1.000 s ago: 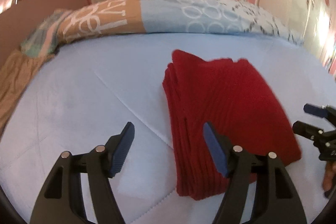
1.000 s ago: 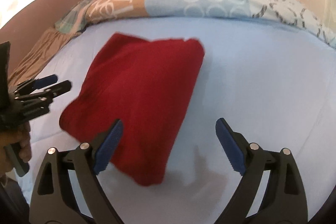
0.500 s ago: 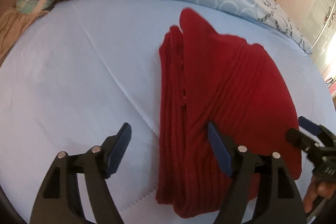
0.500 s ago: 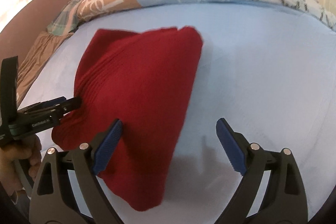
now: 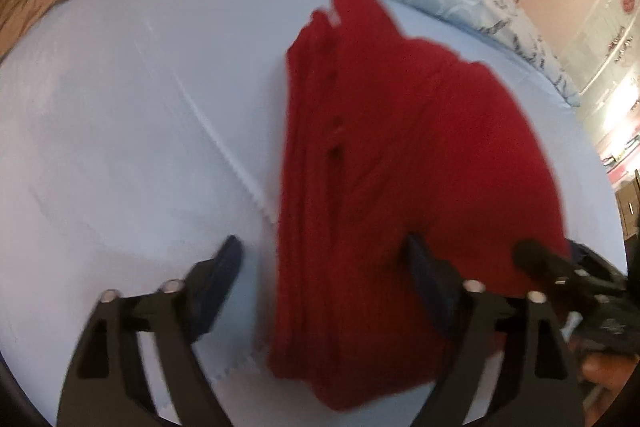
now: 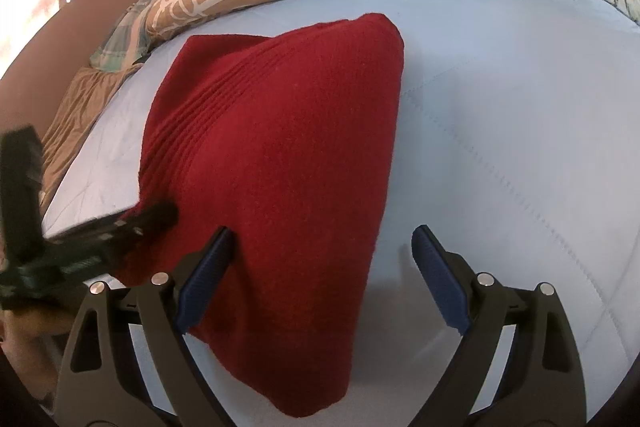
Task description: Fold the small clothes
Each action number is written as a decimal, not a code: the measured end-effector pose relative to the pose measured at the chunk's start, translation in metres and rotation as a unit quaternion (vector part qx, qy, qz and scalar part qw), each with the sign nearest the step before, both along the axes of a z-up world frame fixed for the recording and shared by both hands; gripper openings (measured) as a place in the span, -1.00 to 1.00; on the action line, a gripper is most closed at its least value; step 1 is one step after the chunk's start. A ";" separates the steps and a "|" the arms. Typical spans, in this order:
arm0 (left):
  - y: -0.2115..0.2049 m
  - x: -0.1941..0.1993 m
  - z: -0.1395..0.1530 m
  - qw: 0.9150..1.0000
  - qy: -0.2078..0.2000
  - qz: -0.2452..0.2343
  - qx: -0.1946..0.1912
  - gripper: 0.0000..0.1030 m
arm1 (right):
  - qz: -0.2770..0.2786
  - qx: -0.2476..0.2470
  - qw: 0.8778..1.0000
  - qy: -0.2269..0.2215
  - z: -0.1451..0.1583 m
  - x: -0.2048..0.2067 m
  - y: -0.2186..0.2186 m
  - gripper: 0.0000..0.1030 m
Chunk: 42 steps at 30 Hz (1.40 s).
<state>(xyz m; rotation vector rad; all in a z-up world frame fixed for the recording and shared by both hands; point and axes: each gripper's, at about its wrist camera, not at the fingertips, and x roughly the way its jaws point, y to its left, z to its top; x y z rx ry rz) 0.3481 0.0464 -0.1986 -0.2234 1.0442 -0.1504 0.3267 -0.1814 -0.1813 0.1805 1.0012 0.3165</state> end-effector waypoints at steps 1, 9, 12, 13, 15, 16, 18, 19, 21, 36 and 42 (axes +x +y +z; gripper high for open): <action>0.001 -0.001 -0.003 1.000 -0.002 0.002 -0.005 0.75 | 0.002 0.000 1.000 0.003 -0.002 0.001 0.001 0.76; -0.001 -0.003 -0.004 1.000 -0.011 -0.010 -0.018 0.44 | -0.006 0.056 0.998 0.036 -0.020 0.006 0.000 0.53; -0.005 -0.007 0.000 0.999 -0.017 -0.032 -0.032 0.05 | 0.000 0.057 0.998 0.036 -0.019 0.006 0.005 0.27; -0.006 -0.008 0.000 0.999 -0.019 -0.031 -0.033 0.04 | 0.000 0.055 0.998 0.035 -0.018 0.006 0.006 0.25; -0.001 -0.010 -0.003 0.998 -0.020 -0.025 -0.053 -0.02 | -0.005 0.059 0.998 0.035 -0.017 0.006 0.006 0.13; 0.001 -0.011 -0.004 0.998 -0.020 -0.022 -0.063 -0.04 | -0.006 0.058 0.998 0.033 -0.016 0.005 0.006 0.09; -0.001 -0.013 -0.002 0.997 -0.027 -0.023 -0.064 -0.17 | -0.006 0.055 0.998 0.026 -0.014 0.002 0.007 -0.08; -0.002 -0.014 0.000 0.997 -0.031 -0.026 -0.060 -0.20 | -0.006 0.054 0.998 0.022 -0.013 0.002 0.007 -0.12; -0.005 -0.016 0.003 0.997 -0.037 -0.029 -0.056 -0.31 | -0.010 0.054 0.998 0.015 -0.011 0.001 0.007 -0.29; -0.029 -0.022 0.057 0.996 -0.087 -0.028 -0.006 -0.48 | 0.000 0.022 0.997 -0.070 0.029 -0.011 0.016 -0.50; -0.046 -0.031 0.090 0.993 -0.112 -0.041 0.015 -0.48 | 0.005 0.003 0.993 -0.117 0.061 -0.023 0.005 -0.50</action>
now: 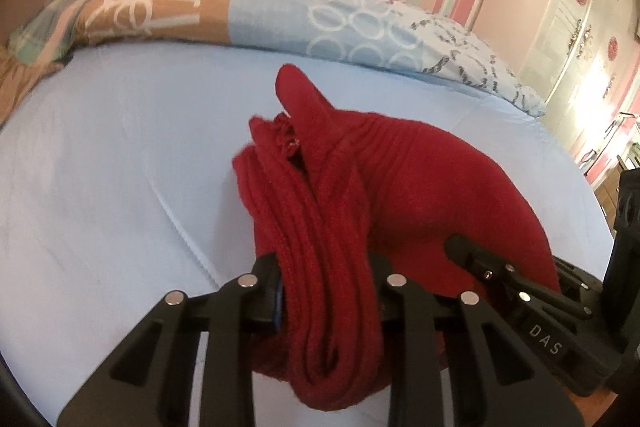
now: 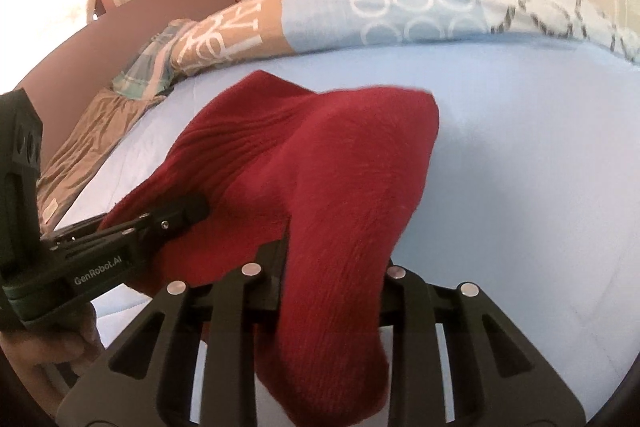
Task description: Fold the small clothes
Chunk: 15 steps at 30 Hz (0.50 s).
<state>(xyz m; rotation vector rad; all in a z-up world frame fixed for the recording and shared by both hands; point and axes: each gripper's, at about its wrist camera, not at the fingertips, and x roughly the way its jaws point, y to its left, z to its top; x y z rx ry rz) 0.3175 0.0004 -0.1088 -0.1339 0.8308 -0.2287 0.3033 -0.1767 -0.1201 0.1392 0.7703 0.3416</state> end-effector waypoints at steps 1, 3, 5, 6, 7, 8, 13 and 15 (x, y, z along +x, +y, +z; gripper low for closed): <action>-0.004 0.000 0.005 1.000 -0.002 -0.001 -0.001 -0.48 | 0.000 -0.003 1.000 -0.006 0.005 -0.002 -0.003 -0.50; -0.015 -0.002 0.016 1.000 -0.011 -0.005 -0.001 -0.48 | -0.002 -0.012 1.000 -0.022 0.017 -0.007 -0.009 -0.50; -0.026 -0.004 0.028 1.000 -0.020 -0.011 0.003 -0.48 | -0.003 -0.022 0.999 -0.038 0.029 -0.013 -0.018 -0.50; -0.034 -0.007 0.037 1.000 -0.027 -0.015 0.004 -0.48 | -0.005 -0.024 0.999 -0.046 0.036 -0.017 -0.025 -0.50; -0.039 -0.009 0.043 0.999 -0.030 -0.017 0.002 -0.48 | -0.008 -0.026 0.998 -0.054 0.044 -0.020 -0.032 -0.50; -0.045 -0.010 0.049 0.999 -0.033 -0.019 0.000 -0.48 | -0.011 -0.029 0.998 -0.063 0.053 -0.024 -0.039 -0.50; -0.088 -0.020 0.086 0.998 -0.055 -0.035 -0.009 -0.48 | -0.026 -0.046 0.994 -0.094 0.086 -0.039 -0.074 -0.50; -0.107 -0.025 0.098 0.997 -0.062 -0.042 -0.013 -0.48 | -0.034 -0.052 0.993 -0.102 0.098 -0.046 -0.094 -0.50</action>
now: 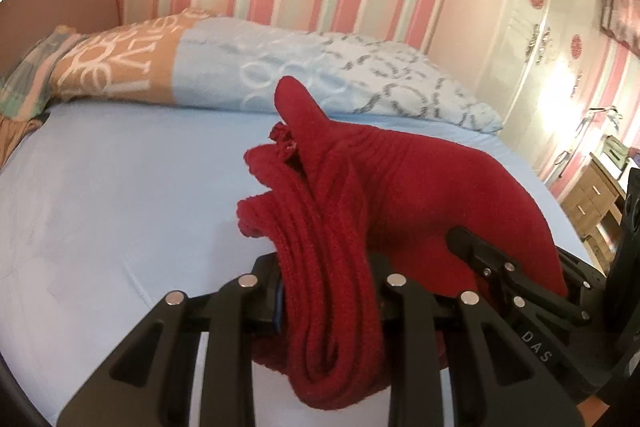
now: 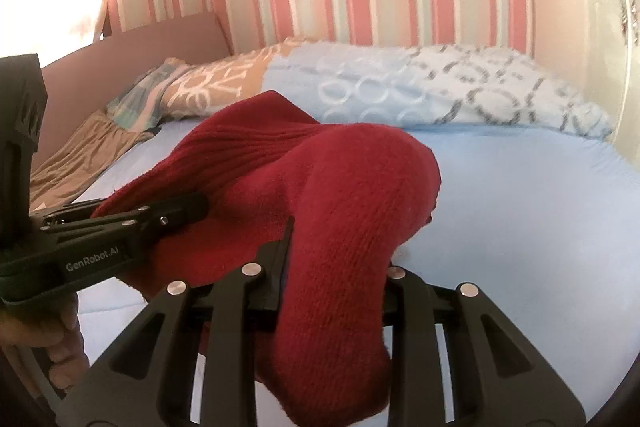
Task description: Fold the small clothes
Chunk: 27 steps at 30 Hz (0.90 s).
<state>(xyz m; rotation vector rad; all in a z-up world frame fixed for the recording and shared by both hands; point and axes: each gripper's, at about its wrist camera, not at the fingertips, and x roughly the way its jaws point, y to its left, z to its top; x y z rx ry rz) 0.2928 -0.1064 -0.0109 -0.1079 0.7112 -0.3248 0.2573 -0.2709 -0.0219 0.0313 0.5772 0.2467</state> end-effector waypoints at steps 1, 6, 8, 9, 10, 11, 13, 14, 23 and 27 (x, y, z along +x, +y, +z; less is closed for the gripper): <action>-0.009 -0.003 0.005 1.000 -0.003 -0.004 -0.003 -0.48 | -0.003 -0.003 1.000 -0.004 0.004 -0.004 -0.008 -0.50; -0.064 -0.024 0.011 0.999 -0.005 -0.030 -0.016 -0.48 | -0.022 -0.025 0.999 -0.009 0.011 -0.035 -0.066 -0.50; -0.085 -0.037 -0.007 0.999 0.010 -0.035 -0.026 -0.48 | -0.029 -0.032 0.999 0.005 -0.003 -0.051 -0.088 -0.50; -0.097 -0.047 -0.024 0.999 0.027 -0.037 -0.030 -0.48 | -0.034 -0.037 0.999 0.020 -0.019 -0.063 -0.101 -0.50; -0.107 -0.055 -0.043 0.998 0.043 -0.038 -0.031 -0.48 | -0.038 -0.037 0.998 0.038 -0.033 -0.071 -0.110 -0.50; -0.115 -0.062 -0.058 0.997 0.058 -0.039 -0.030 -0.47 | -0.041 -0.034 0.997 0.059 -0.050 -0.079 -0.120 -0.50; -0.133 -0.086 -0.107 0.993 0.106 -0.042 -0.027 -0.47 | -0.048 -0.034 0.992 0.114 -0.093 -0.099 -0.138 -0.50; -0.139 -0.095 -0.120 0.992 0.117 -0.043 -0.022 -0.47 | -0.049 -0.036 0.989 0.134 -0.111 -0.109 -0.143 -0.49; -0.152 -0.149 -0.154 0.994 0.097 -0.039 0.037 -0.27 | -0.062 -0.038 0.988 0.136 -0.153 -0.168 -0.144 -0.36; -0.129 -0.147 -0.159 0.995 0.099 0.004 0.015 0.35 | -0.101 -0.027 0.986 0.132 -0.154 -0.170 -0.151 0.40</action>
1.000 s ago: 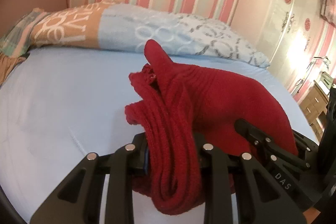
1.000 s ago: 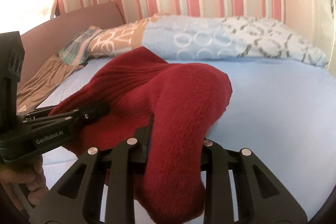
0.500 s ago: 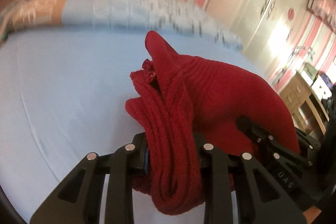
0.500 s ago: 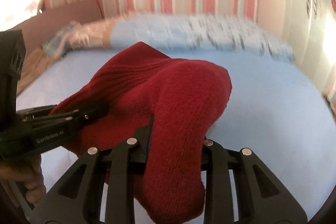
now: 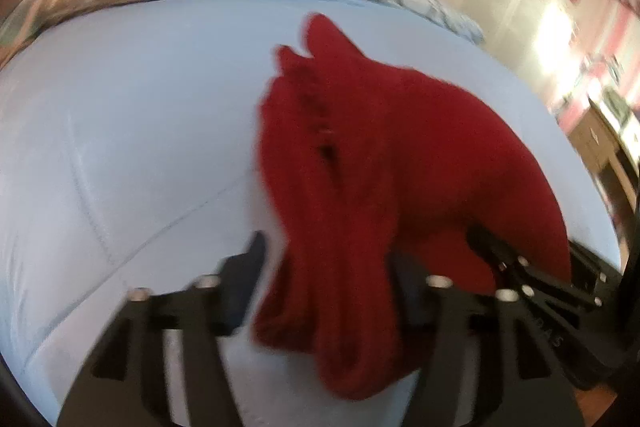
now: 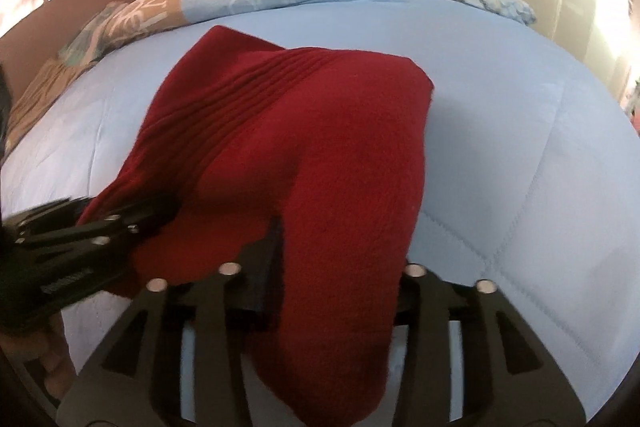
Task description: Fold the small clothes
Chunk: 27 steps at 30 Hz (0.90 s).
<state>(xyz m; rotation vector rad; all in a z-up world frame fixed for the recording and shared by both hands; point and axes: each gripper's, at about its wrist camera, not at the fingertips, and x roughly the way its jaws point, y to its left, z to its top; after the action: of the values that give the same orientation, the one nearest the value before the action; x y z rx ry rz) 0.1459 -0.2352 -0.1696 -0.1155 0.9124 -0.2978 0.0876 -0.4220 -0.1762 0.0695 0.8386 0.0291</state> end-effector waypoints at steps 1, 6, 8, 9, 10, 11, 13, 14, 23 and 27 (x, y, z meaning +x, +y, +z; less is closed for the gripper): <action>0.005 -0.003 -0.001 1.000 0.001 0.005 -0.003 0.35 | -0.012 -0.002 1.000 -0.005 0.001 -0.003 -0.002 0.52; 0.019 -0.024 0.025 0.999 -0.038 -0.002 0.004 0.35 | -0.040 -0.003 0.999 -0.034 0.025 -0.021 -0.018 0.90; 0.029 -0.034 0.043 0.998 -0.064 0.006 0.003 0.36 | -0.058 -0.020 0.997 -0.049 0.040 -0.024 -0.021 0.90; 0.035 -0.037 0.052 0.997 -0.076 0.010 0.008 0.36 | -0.064 -0.017 0.996 -0.059 0.049 -0.023 -0.022 0.91; 0.041 -0.038 0.058 0.997 -0.082 0.014 0.009 0.36 | -0.067 -0.013 0.995 -0.067 0.057 -0.021 -0.021 0.92; 0.047 -0.037 0.063 0.996 -0.085 0.018 0.011 0.36 | -0.067 -0.009 0.995 -0.073 0.064 -0.017 -0.017 0.93; 0.064 -0.035 0.072 0.995 -0.091 0.029 0.018 0.36 | -0.056 -0.003 0.995 -0.083 0.076 -0.002 -0.004 0.94; 0.074 -0.035 0.076 0.995 -0.094 0.037 0.020 0.36 | -0.049 -0.004 0.996 -0.080 0.078 0.008 0.006 0.94; 0.138 -0.044 0.083 0.993 -0.083 0.070 0.043 0.36 | 0.035 -0.065 0.996 0.053 0.004 0.084 0.112 0.94; 0.151 -0.055 0.095 0.991 -0.097 0.070 0.054 0.56 | 0.018 -0.028 0.999 0.003 0.035 0.058 0.108 0.94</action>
<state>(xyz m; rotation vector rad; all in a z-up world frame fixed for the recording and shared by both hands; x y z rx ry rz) 0.0911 -0.0842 -0.0744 -0.0485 0.7209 -0.1266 0.1452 -0.3143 -0.1412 0.0014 0.8459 0.0395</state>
